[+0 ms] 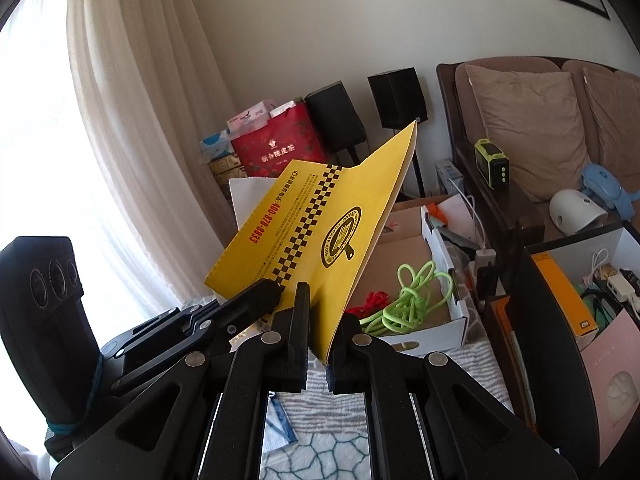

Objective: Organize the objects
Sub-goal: 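Carry the yellow envelope toward the white box with both tools, then lower the yellow envelope into the white box onto the green cable with both tools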

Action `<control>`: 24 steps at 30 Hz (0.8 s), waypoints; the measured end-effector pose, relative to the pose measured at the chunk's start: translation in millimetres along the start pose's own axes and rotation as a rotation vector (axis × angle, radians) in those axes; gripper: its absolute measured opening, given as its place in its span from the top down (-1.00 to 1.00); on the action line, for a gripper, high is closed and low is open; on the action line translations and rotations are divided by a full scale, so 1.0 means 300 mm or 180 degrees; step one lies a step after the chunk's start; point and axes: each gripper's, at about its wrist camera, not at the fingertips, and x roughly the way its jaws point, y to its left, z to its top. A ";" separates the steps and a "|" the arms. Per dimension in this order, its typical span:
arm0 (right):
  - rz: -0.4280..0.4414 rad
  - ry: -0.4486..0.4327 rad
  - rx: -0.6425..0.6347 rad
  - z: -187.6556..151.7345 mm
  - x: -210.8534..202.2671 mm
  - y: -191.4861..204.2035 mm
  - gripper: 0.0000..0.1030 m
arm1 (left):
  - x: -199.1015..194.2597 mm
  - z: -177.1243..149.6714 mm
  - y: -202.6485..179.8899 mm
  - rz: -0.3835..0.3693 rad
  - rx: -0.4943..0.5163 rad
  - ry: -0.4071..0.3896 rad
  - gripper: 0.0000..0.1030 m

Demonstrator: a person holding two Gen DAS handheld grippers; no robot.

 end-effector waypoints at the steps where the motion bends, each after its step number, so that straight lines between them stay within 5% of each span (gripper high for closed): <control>1: 0.0001 -0.0006 0.0002 0.001 0.000 -0.001 0.90 | 0.001 0.002 -0.001 0.0001 0.0010 -0.0003 0.87; 24: -0.0075 -0.0023 -0.0099 0.052 0.032 -0.001 0.90 | 0.044 0.047 0.006 0.0001 0.0037 -0.0005 0.87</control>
